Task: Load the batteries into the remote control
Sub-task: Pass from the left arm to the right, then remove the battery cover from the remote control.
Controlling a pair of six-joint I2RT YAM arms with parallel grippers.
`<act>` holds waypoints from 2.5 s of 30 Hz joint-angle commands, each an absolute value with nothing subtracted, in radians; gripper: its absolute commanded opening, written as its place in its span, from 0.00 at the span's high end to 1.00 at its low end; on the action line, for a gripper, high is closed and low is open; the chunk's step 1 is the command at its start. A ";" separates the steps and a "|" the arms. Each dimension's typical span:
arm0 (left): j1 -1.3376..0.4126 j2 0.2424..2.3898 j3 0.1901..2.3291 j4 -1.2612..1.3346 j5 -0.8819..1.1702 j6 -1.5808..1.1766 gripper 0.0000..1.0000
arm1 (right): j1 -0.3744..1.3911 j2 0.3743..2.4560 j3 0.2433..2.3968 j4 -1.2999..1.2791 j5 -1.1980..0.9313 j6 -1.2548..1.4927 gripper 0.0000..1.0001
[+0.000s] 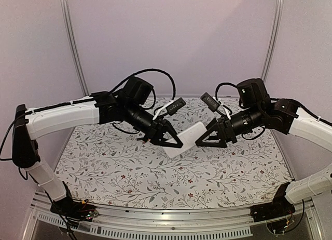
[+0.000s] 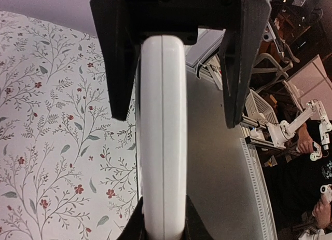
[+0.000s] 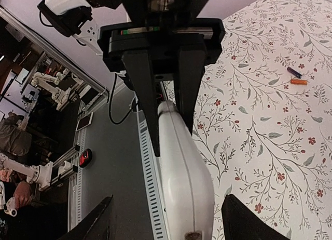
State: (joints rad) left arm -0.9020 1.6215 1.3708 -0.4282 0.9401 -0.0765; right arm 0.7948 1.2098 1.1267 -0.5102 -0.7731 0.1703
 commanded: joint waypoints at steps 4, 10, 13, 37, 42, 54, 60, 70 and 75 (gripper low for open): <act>-0.930 1.687 1.452 -0.536 0.992 -0.024 1.00 | 0.834 1.260 1.171 -0.554 -0.776 0.154 0.46; -0.945 1.726 1.497 -0.597 1.024 -0.002 1.00 | 0.856 1.279 1.184 -0.570 -0.803 0.153 0.60; -0.946 1.734 1.503 -0.607 1.023 0.020 1.00 | 0.860 1.284 1.189 -0.572 -0.801 0.149 0.70; -0.818 1.288 1.036 0.039 0.430 -0.281 0.12 | 0.780 1.131 0.970 -0.242 -0.543 0.401 1.00; -0.816 1.250 0.897 0.209 0.308 -0.426 0.16 | 0.767 1.080 0.851 -0.052 -0.412 0.534 1.00; -0.864 1.400 0.904 0.317 0.406 -0.585 0.30 | 0.767 1.144 0.777 0.213 -0.482 0.708 1.00; -0.879 1.426 0.926 0.303 0.407 -0.582 0.38 | 0.769 1.174 0.775 0.239 -0.506 0.720 1.00; -0.881 1.497 1.006 0.255 0.410 -0.613 0.63 | 0.775 1.202 0.785 0.256 -0.536 0.725 1.00; -0.873 1.497 1.010 0.240 0.410 -0.612 0.74 | 0.773 1.191 0.784 0.255 -0.538 0.720 1.00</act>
State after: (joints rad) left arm -0.8688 1.4853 0.9894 0.2619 0.4110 -0.6205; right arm 0.7696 1.1999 0.7910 0.2146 -0.5114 0.7162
